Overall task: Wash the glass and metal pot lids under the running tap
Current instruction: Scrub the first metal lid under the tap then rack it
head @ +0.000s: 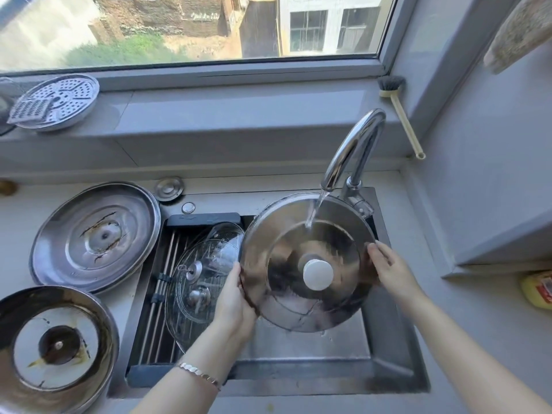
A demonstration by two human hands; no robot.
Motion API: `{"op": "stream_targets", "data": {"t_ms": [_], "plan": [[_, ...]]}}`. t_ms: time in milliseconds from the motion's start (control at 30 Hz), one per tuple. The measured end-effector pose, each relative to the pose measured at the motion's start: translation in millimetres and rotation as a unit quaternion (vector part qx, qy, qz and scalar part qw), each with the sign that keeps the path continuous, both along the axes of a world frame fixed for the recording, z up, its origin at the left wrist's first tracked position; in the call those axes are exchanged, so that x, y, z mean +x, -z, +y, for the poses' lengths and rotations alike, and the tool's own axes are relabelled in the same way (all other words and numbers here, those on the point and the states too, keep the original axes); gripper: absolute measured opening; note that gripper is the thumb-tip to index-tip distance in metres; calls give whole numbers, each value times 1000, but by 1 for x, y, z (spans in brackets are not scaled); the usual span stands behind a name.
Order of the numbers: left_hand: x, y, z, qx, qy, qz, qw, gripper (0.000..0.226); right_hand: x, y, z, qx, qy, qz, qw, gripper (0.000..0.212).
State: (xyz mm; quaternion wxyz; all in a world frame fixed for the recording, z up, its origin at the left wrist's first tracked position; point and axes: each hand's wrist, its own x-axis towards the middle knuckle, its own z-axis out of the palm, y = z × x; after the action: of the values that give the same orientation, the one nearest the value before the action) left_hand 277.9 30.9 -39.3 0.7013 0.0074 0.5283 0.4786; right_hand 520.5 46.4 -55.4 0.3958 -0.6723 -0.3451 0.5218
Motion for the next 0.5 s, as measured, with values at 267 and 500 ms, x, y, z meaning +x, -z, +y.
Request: {"op": "stream_targets", "data": {"t_ms": [267, 500], "plan": [[1, -25, -10, 176, 234, 373, 881, 41, 5, 38, -8, -304, 48, 315, 898, 75], [20, -18, -17, 410, 359, 493, 678, 28, 37, 23, -26, -376, 12, 210, 902, 22]]}}
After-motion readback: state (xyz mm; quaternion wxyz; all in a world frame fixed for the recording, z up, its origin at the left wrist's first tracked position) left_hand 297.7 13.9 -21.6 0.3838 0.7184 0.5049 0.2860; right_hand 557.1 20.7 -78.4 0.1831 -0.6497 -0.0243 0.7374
